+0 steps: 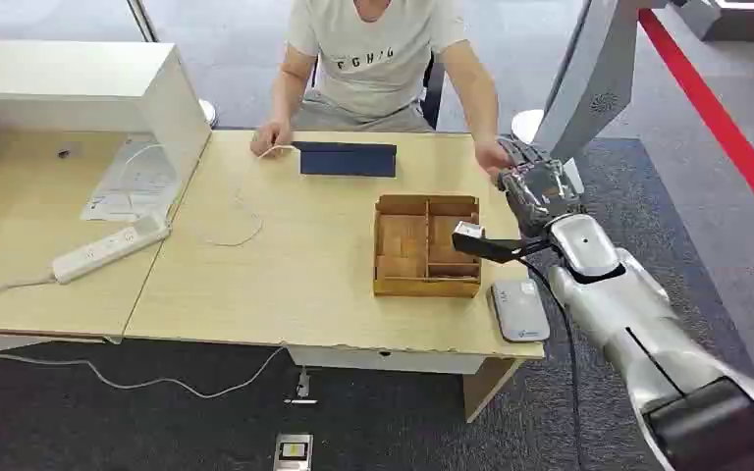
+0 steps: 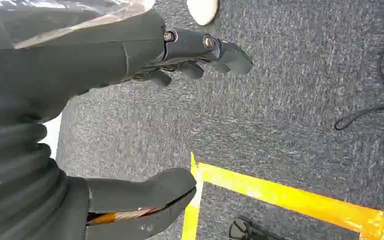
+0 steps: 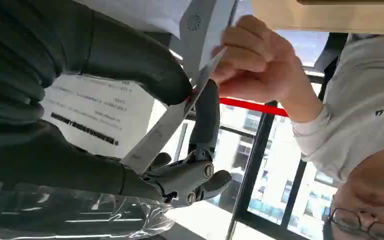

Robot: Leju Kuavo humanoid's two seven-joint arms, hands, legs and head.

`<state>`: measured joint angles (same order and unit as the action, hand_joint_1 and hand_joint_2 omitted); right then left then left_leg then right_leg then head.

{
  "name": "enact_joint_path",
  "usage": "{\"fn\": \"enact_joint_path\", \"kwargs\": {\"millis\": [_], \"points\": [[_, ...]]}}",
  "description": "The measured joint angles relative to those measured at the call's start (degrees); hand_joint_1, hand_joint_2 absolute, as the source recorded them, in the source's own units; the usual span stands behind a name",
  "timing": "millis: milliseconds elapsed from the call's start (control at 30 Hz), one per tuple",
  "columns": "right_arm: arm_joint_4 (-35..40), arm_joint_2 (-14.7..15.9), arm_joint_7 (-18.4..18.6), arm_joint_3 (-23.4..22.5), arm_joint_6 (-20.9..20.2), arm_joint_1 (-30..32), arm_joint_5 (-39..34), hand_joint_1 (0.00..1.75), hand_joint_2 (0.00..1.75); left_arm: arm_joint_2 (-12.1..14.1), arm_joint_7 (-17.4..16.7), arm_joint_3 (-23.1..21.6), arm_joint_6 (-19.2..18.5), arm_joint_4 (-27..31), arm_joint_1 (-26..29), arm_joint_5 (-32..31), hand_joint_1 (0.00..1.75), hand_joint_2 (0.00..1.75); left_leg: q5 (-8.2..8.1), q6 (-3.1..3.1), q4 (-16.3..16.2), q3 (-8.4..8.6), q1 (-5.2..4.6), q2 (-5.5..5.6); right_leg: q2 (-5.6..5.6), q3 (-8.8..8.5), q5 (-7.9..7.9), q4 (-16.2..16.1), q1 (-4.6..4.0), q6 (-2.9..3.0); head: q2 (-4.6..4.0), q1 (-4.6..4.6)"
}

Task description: Pass the card to the sensor for recognition and then transmit it.

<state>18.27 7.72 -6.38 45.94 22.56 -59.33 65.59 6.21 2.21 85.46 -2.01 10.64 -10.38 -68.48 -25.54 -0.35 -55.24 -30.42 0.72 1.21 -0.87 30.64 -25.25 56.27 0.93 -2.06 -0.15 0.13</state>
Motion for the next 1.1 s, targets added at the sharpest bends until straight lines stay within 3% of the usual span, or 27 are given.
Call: {"fn": "enact_joint_path", "kwargs": {"millis": [433, 1100], "points": [[0.0, 0.76, -0.66, -0.68, -0.63, 0.31, -0.28, 1.75, 1.75, -0.02, -0.39, 0.26, 0.35, -0.02, 0.0, 0.2, 0.0, 1.75, 0.0, 0.0, 0.0, 0.01, 0.0, 0.0, 0.0, 0.0, 0.0, -0.01, 0.0, 0.0, 0.0, 0.0], [-0.11, 5.19, 0.09, -2.36, -0.72, 9.47, -2.23, 1.75, 1.75, -0.02, -0.97, 0.31, 0.26, -0.09, 0.04, -0.13, 0.0, 1.75, -0.01, 0.01, 0.0, -0.02, 0.0, 0.0, 0.0, 0.03, 0.0, -0.02, 0.0, 0.0, 0.0, 0.0]]}}
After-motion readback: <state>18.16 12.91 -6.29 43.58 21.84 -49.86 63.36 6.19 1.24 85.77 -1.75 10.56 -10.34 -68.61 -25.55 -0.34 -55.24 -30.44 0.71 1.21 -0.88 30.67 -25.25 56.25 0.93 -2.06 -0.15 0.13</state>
